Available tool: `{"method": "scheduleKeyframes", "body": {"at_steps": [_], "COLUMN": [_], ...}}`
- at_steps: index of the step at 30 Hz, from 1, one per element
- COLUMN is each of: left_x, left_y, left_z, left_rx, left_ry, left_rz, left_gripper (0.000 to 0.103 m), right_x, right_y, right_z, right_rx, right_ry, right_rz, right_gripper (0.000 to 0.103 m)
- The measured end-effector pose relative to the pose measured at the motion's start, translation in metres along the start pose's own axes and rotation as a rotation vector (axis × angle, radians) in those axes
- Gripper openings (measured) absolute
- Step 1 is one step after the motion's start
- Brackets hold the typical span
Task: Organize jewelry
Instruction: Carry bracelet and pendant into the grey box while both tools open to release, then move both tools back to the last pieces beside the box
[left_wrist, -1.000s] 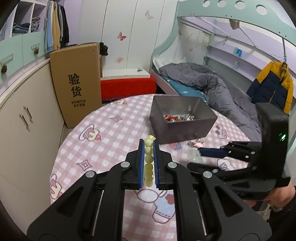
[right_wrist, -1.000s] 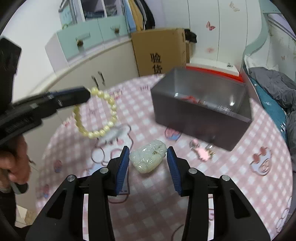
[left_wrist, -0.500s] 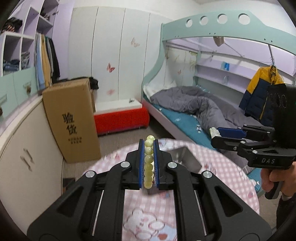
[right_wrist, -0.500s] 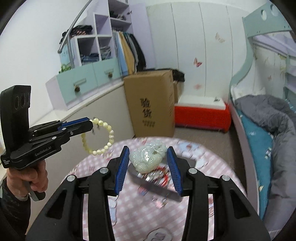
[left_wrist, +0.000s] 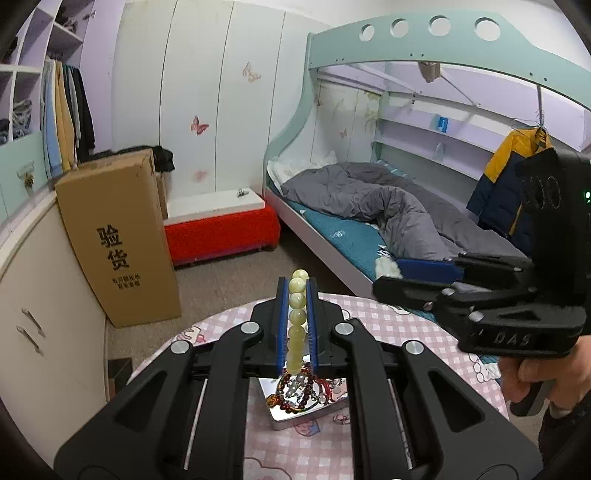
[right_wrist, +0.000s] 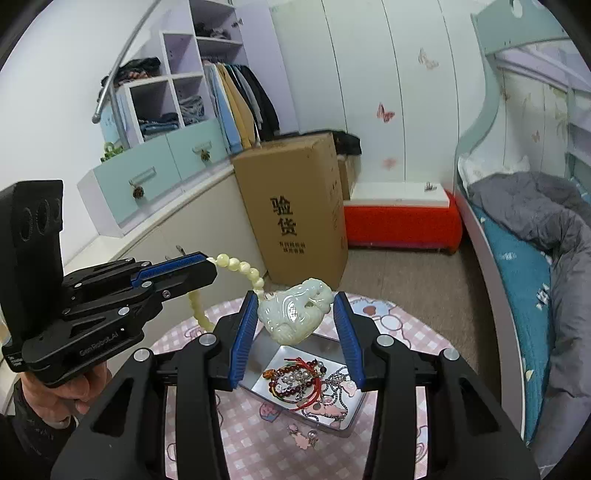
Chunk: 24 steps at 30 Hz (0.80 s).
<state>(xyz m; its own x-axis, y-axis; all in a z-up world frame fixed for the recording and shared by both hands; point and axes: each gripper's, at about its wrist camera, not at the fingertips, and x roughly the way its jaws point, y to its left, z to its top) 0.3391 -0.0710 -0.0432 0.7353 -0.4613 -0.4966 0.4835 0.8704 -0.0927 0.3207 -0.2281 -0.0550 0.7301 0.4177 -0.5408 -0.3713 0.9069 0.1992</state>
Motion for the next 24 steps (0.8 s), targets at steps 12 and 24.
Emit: {"method": "scheduleKeyframes", "body": {"at_steps": [12,24], "left_x": [0.007,-0.041], "left_y": [0.018,0.023], "left_z": [-0.002,-0.001], "left_rx": [-0.071,-0.105], "left_ry": [-0.018,-0.105], "left_rz": [0.124,0.190], "left_gripper": [0.093,0.095], "right_x": [0.004,-0.028], "right_y": [-0.031,-0.036], "right_z": [-0.009,-0.003], "right_rx": [0.112,0.146], "right_ry": [-0.013,-0.086], "right_rz": [-0.106,-0.144], "right_gripper": [0.095,0.095]}}
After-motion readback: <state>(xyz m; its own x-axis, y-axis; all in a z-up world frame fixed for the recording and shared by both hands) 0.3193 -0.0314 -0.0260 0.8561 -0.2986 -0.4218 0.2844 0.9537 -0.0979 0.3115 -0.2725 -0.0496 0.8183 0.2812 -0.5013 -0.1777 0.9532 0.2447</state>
